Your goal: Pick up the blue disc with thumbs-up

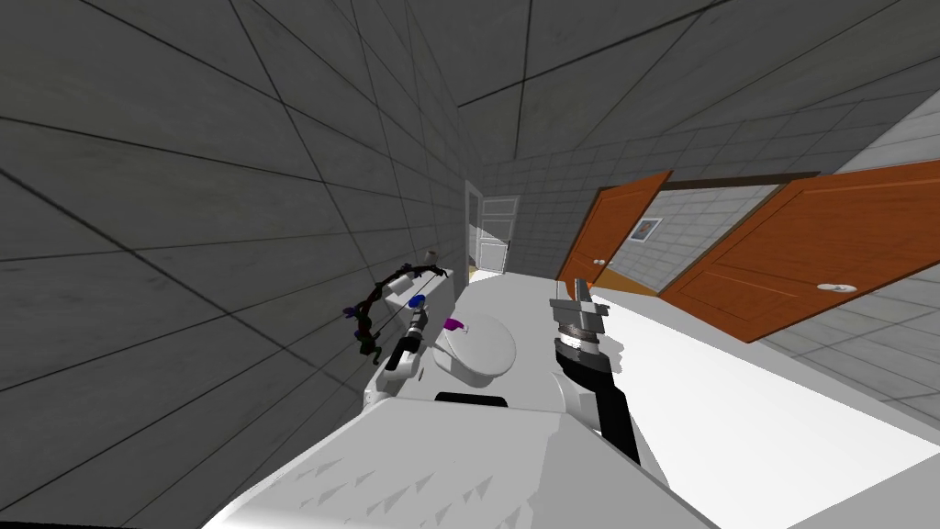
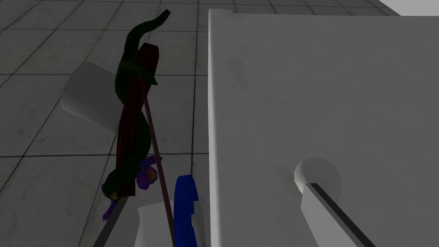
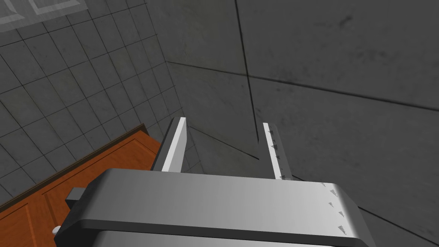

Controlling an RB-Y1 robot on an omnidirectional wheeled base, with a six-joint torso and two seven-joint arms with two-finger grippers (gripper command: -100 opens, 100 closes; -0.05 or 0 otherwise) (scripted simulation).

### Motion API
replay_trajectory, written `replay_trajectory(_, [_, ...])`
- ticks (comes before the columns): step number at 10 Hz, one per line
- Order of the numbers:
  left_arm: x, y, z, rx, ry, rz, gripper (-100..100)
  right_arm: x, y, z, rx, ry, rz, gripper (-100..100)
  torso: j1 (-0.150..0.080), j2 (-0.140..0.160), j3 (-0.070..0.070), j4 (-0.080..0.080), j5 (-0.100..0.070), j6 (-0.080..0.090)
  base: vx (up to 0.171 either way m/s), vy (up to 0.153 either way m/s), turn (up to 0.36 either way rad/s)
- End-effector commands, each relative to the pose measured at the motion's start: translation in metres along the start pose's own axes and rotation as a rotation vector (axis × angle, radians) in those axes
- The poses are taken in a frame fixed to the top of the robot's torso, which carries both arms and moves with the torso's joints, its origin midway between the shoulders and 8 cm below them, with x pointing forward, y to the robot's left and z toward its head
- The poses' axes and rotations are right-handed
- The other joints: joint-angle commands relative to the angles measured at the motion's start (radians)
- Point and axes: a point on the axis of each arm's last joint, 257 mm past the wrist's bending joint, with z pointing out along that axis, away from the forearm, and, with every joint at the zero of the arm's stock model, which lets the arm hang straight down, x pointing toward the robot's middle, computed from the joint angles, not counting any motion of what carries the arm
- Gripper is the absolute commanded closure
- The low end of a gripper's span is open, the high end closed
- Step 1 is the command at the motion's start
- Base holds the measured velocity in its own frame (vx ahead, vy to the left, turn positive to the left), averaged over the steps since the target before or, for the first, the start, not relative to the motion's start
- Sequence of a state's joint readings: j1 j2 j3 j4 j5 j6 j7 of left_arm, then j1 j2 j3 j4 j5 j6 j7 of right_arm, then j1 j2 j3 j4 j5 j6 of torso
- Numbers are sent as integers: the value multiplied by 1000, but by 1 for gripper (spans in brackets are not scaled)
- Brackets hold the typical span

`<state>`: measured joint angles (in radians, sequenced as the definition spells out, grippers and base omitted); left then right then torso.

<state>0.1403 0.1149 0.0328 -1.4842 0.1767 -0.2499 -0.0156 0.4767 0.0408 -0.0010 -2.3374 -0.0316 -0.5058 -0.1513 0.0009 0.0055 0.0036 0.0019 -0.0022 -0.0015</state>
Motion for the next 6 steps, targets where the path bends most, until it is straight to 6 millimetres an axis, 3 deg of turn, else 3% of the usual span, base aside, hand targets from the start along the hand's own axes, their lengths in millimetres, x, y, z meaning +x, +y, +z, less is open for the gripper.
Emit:
replay_trajectory(1, [3,10,6,-16,4,-1,-100,0,0,0,0,0,0,0,0,0,0,0,0,0,-34,-8,-2])
replay_trajectory(2, [2,11,6,-20,4,-1,-100,0,0,0,0,0,0,0,0,-1,0,0,0,0,-8,-2,-1])
replay_trajectory(3, [5,4,19,2,13,-5,-100,0,0,0,0,0,0,0,0,-2,-1,0,0,0,-48,-6,68])
replay_trajectory(5, [9,16,28,-22,19,-5,-100,0,0,0,0,0,0,0,0,0,0,0,0,0,-50,-5,6])
replay_trajectory(6, [10,9,39,-2,24,-7,-100,0,0,0,0,0,0,0,0,-1,0,0,0,0,-74,-4,55])
